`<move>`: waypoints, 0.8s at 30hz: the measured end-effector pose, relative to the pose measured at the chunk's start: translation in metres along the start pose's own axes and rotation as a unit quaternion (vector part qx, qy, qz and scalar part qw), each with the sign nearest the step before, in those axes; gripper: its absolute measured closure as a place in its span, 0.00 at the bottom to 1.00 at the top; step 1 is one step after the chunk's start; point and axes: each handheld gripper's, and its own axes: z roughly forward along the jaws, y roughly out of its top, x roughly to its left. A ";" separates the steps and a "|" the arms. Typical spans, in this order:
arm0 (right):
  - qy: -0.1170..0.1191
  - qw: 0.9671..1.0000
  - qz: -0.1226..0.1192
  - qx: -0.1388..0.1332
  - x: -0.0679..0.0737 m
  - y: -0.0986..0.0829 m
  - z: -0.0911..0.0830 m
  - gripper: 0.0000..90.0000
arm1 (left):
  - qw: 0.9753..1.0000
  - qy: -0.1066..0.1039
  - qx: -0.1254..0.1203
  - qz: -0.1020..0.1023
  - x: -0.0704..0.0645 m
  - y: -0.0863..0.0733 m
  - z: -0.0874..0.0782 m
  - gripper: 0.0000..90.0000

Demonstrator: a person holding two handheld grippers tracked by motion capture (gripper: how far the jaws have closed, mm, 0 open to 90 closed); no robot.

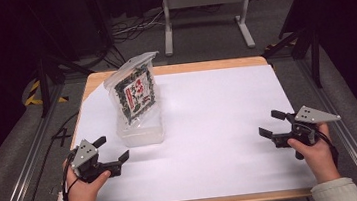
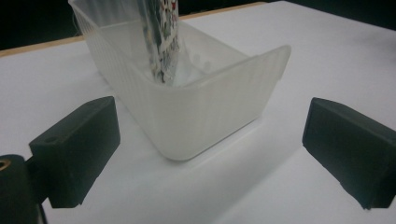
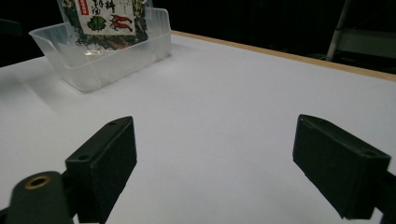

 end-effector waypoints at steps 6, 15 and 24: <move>0.003 1.000 0.007 0.003 0.000 -0.013 0.002 0.15 | 1.000 -0.004 0.005 -0.008 0.001 -0.011 0.007 0.06; 0.014 1.000 0.011 0.017 0.001 -0.032 0.009 0.14 | 1.000 -0.009 0.014 -0.012 0.004 -0.023 0.018 0.08; 0.011 1.000 0.011 0.019 0.002 -0.034 0.011 0.13 | 1.000 -0.004 0.003 -0.019 0.003 -0.023 0.015 0.08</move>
